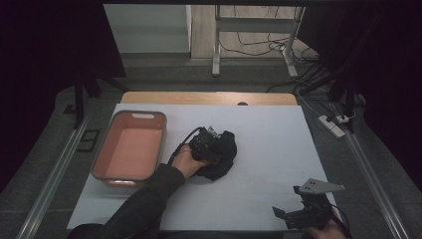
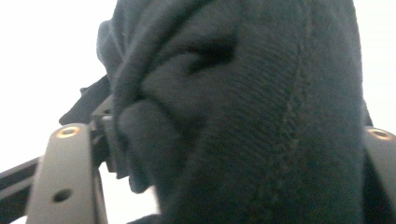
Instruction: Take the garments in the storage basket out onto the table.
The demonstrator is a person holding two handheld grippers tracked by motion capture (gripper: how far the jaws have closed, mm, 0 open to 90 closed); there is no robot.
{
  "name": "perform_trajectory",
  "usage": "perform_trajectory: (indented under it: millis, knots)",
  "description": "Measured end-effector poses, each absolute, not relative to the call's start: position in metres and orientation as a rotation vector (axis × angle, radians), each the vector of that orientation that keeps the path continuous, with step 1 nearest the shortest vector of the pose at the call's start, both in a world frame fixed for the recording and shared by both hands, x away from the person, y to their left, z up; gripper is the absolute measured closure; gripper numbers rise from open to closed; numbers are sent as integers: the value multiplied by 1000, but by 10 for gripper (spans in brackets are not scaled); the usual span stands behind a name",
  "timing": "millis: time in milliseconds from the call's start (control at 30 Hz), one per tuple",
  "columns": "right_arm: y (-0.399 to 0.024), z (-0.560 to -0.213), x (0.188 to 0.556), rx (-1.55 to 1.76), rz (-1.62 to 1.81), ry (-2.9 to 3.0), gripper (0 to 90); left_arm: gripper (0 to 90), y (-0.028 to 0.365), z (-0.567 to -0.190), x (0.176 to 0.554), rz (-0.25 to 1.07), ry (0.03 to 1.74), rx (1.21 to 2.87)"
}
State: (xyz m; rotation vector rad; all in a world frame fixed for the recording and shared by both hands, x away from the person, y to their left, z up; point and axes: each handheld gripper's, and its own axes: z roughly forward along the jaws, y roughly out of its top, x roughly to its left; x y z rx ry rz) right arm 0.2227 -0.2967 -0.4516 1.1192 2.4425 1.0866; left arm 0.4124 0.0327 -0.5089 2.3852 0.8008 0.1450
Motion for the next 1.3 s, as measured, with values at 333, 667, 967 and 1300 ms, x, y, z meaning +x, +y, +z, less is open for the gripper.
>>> perform_trajectory:
  millis: [333,667,967,1300]
  knots:
    - [-296,-452,223,1120,1082,2443,0,120,38,-513,417,98,868,2348]
    - [-296,-452,222,1117,1077,2444,0,4,40,-499,417,117,850,2315]
    - [-296,-452,222,1114,1075,2443,0,0,44,-489,412,115,796,2319]
    - [-296,-452,222,1117,1076,2443,0,0,48,-480,403,92,760,2280]
